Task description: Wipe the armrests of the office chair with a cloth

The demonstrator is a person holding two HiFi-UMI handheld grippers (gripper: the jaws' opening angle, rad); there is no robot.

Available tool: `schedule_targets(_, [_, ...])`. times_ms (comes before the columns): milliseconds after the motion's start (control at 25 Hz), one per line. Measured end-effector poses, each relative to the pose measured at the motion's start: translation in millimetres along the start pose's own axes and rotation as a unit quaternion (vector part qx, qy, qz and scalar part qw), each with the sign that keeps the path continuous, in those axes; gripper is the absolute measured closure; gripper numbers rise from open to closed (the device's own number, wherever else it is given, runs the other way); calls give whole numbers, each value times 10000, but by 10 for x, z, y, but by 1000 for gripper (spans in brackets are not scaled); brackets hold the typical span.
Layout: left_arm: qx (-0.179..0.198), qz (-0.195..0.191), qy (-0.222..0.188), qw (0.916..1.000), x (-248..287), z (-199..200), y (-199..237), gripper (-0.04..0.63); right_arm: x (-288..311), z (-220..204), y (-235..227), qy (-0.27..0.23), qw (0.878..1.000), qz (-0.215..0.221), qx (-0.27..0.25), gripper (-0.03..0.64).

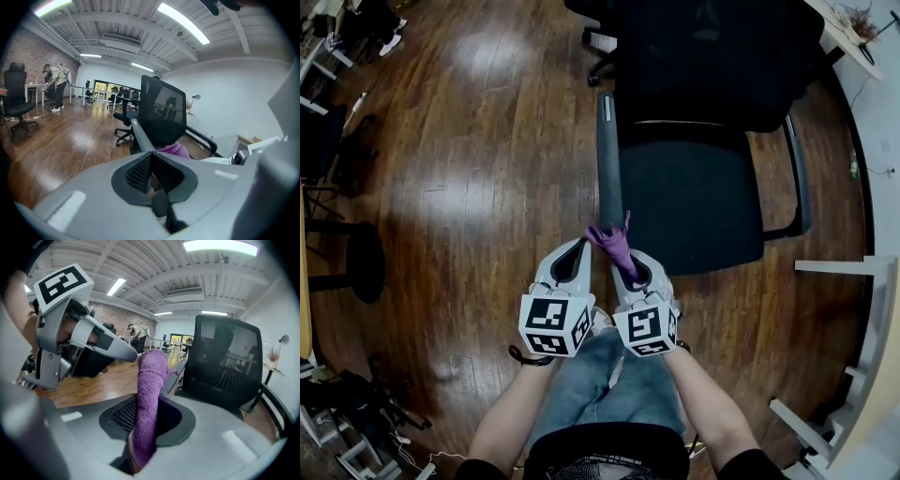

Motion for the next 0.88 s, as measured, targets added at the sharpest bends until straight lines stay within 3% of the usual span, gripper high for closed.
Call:
schedule_targets(200, [72,136,14,9999,53,-244,-44,592,18,-352,164,-1,9993,-128,356,541])
schedule_targets(520, [115,99,402,9991,145,-633,-84,591,277,-925,353,371,9957,19,844,541])
schedule_targets(880, [266,72,481,9985,176,-558,-42,592,311,-915,336,347,9946,15,980,541])
Point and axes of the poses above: the fingertips, and each gripper's own axes: x forward along the fingers, y to its left, z out of its top, the point moved 2 cm from there along -x, backward along the fingers, and after that the axes turned 7 degrees about -x, right-handed, at the moved point
